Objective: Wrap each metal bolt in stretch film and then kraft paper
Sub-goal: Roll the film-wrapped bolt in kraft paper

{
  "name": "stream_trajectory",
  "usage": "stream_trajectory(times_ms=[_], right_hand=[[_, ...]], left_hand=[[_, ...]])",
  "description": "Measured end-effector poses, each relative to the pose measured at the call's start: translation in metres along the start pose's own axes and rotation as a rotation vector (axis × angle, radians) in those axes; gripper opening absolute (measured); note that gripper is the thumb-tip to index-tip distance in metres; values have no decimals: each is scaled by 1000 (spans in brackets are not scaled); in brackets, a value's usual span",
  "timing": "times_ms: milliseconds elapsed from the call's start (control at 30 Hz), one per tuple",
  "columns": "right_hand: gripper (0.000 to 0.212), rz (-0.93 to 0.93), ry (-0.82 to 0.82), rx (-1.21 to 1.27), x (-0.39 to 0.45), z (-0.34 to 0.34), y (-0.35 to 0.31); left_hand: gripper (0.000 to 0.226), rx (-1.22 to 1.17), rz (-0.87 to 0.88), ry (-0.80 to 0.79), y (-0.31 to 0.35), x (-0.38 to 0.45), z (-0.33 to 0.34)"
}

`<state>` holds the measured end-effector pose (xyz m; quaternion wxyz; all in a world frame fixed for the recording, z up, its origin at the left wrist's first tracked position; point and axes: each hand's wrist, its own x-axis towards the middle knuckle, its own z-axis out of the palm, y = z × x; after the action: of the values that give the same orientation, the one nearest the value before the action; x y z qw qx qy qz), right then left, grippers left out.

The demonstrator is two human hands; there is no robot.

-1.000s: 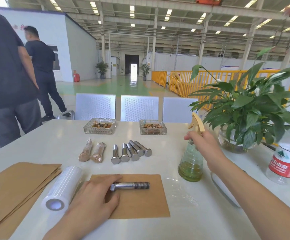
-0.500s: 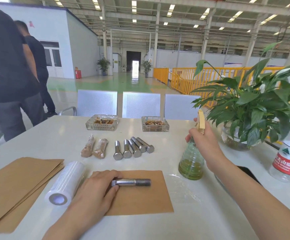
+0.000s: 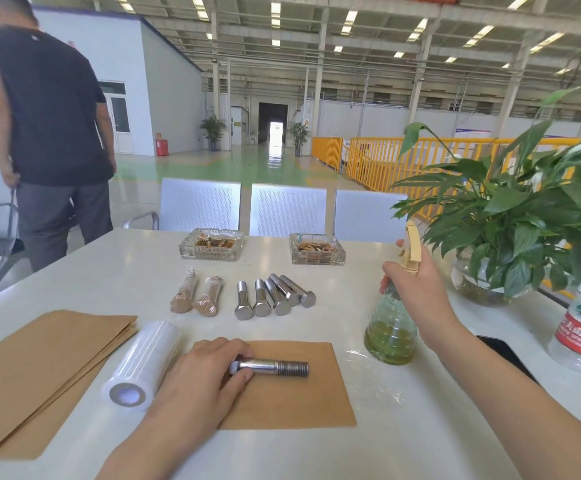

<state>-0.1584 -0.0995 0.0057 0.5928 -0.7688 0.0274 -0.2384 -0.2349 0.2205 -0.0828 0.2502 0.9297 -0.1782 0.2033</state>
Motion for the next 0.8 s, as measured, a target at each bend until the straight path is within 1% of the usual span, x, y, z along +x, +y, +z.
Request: stream_trajectory(times_ms=[100, 167, 300, 433, 567, 700, 800], right_hand=[[35, -4, 37, -32, -6, 2, -5], [29, 10, 49, -44, -10, 2, -10], [27, 41, 10, -49, -14, 5, -18], [33, 76, -92, 35, -28, 11, -33], [20, 90, -201, 30, -52, 16, -63], [20, 215, -402, 34, -90, 18, -89], [31, 352, -534, 25, -111, 19, -93]], left_hand=[[10, 15, 2, 4, -2, 0, 1], [13, 20, -2, 13, -2, 1, 1], [13, 14, 16, 7, -5, 1, 2], [12, 3, 19, -7, -9, 2, 3], [11, 6, -6, -8, -10, 5, 5], [11, -4, -16, 0, -8, 4, 4], [14, -14, -17, 6, -4, 2, 1]])
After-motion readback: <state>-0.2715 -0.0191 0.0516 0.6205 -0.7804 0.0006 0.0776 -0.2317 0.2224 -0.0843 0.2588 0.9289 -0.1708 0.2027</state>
